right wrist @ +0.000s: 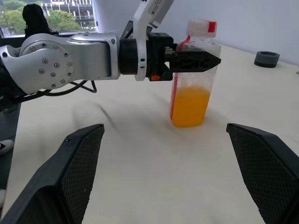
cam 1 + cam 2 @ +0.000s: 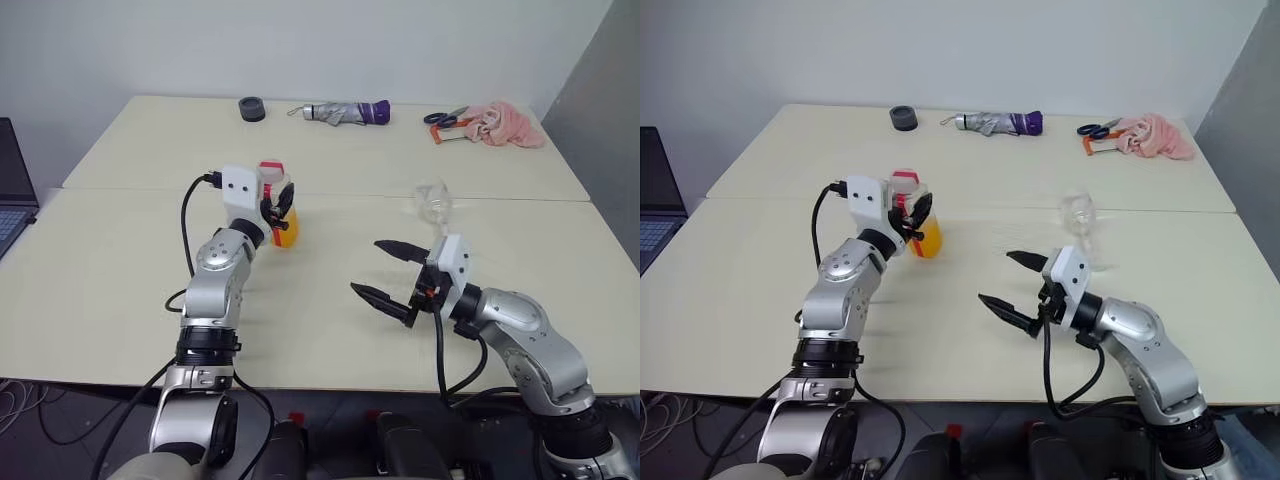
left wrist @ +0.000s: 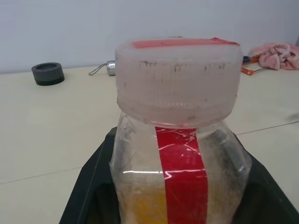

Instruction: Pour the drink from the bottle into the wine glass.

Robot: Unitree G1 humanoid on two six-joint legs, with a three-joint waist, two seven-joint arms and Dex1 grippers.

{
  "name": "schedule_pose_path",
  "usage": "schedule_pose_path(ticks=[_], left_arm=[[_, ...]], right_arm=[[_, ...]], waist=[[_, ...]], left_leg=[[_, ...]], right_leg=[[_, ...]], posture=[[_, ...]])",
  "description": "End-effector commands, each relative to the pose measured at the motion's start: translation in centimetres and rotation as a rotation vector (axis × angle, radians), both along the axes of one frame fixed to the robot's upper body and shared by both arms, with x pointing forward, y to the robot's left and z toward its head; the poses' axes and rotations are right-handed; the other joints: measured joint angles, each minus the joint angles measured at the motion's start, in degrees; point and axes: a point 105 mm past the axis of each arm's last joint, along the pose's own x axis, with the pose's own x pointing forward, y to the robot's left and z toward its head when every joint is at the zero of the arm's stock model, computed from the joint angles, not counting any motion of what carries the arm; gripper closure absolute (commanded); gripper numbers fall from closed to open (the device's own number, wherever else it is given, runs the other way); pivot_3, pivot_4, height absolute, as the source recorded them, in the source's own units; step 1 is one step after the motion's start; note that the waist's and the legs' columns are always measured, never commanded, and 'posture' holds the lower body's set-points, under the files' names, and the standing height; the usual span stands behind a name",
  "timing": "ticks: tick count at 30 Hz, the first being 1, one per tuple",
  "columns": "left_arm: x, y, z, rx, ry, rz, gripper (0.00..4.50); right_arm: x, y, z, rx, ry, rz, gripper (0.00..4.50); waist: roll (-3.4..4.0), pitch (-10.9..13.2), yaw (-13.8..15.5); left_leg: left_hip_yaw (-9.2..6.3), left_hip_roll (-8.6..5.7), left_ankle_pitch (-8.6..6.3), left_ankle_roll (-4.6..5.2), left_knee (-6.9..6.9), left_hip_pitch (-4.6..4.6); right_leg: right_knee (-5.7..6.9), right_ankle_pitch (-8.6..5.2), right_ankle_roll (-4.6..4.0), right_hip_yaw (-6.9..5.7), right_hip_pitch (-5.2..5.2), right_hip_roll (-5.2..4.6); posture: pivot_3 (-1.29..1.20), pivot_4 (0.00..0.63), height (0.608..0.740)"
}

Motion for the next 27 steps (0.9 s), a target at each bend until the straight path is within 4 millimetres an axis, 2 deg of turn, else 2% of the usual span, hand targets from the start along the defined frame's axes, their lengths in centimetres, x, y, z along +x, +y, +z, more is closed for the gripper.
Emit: schedule_pose_path(ticks=[1,27], left_arm=[[-0.6,-0.7,2.7,0.007,-0.106,-0.038,2.55],[-1.4,-2.5,2.9,0.014,-0.119,-0.161,2.56]], right_arm=[[0.1,-0.4,1.4,0.030,-0.050,-0.019,0.00],[0.3,-0.8,2.1,0.048,-0.073,-0.051,0.00]], waist=[[0.00,0.0,0.0],[0.00,0.0,0.0]], left_leg=[[0.00,0.00,0.00,0.00,0.00,0.00],[0.01,0.00,0.00,0.00,0.00,0.00]], right_leg=[[0.00,0.00,0.00,0.00,0.00,0.00],[0.00,0.00,0.00,0.00,0.00,0.00]], posture=[[0.00,0.150,0.740],[0.00,0.150,0.740]])
